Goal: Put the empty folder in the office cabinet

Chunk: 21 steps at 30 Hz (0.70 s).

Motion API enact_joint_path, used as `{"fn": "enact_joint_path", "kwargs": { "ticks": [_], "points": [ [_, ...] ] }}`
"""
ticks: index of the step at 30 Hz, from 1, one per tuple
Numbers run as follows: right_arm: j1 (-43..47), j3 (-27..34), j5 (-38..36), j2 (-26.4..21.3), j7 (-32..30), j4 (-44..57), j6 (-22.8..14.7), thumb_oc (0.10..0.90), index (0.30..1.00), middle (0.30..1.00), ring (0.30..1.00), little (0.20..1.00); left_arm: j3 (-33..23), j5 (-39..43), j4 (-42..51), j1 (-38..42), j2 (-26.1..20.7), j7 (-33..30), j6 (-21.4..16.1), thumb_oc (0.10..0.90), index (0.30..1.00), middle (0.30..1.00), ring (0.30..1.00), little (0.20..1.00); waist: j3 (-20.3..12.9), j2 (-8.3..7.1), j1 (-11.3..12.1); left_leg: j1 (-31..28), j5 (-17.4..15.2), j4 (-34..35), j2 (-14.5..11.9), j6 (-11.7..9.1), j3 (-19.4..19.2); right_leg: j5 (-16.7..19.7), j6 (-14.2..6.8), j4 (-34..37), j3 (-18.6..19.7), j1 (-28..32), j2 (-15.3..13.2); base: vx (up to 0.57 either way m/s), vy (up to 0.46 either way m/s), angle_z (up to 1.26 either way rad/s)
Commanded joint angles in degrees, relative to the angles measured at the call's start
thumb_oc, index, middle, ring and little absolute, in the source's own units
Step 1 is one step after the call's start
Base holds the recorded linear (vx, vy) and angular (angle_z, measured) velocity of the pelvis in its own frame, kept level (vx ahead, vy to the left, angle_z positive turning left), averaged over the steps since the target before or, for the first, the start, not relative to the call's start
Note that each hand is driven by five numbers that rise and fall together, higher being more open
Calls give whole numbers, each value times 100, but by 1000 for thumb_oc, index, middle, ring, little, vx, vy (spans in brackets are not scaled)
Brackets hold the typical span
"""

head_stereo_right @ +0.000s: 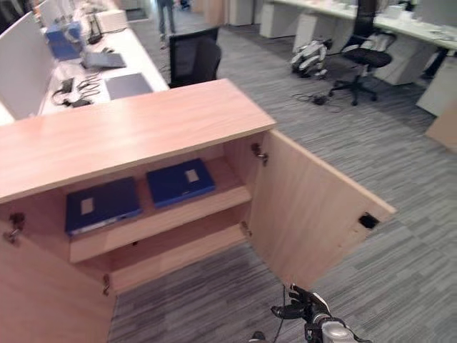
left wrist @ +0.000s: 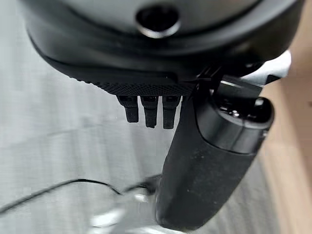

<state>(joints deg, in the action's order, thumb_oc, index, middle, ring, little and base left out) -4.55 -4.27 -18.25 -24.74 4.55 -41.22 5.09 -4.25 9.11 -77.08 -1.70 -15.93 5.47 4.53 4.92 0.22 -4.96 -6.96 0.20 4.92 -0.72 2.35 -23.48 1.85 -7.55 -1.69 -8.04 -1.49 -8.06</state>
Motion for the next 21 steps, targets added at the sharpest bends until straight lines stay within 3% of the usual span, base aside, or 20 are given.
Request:
{"fn": "enact_joint_path", "kwargs": {
  "ticks": [1,8,14,17,21],
  "points": [
    [539,551,-277,-285,-478,95,-540,800,900,900,900,900,60,131,-192,408,-223,-68,-127,800,900,900,900,900,-159,13,-78,-339,-1125,-244,389,252,364,569,-157,-6,121,-515,163,88,-102,-74],
    [793,1109,-251,-797,-1010,128,-696,800,900,900,900,900,276,278,75,557,-146,-84,-178,800,900,900,900,900,-280,90,-242,-399,-1162,-237,250,192,75,536,-132,355,280,-388,432,58,-94,-31],
    [1158,1277,-77,-1359,-1205,443,-782,800,900,900,900,900,522,152,107,615,-65,-62,-187,800,900,900,900,900,-337,148,-247,-464,-1123,-185,173,113,120,456,-88,453,228,-227,502,47,-57,-8],
    [1729,1032,-29,-1779,-1164,517,-871,800,900,900,900,900,647,108,35,623,-55,-34,-161,800,900,900,900,900,-344,172,-156,-480,-1068,-155,132,51,191,416,-55,523,173,-130,528,22,-71,8],
    [2260,500,-515,-1872,-742,742,-989,800,900,900,900,900,664,30,-169,591,-50,-40,-140,800,900,900,900,900,-352,184,-76,-519,-1000,-90,115,-6,220,408,-15,610,117,-16,547,-2,-46,8]
  ]
}}
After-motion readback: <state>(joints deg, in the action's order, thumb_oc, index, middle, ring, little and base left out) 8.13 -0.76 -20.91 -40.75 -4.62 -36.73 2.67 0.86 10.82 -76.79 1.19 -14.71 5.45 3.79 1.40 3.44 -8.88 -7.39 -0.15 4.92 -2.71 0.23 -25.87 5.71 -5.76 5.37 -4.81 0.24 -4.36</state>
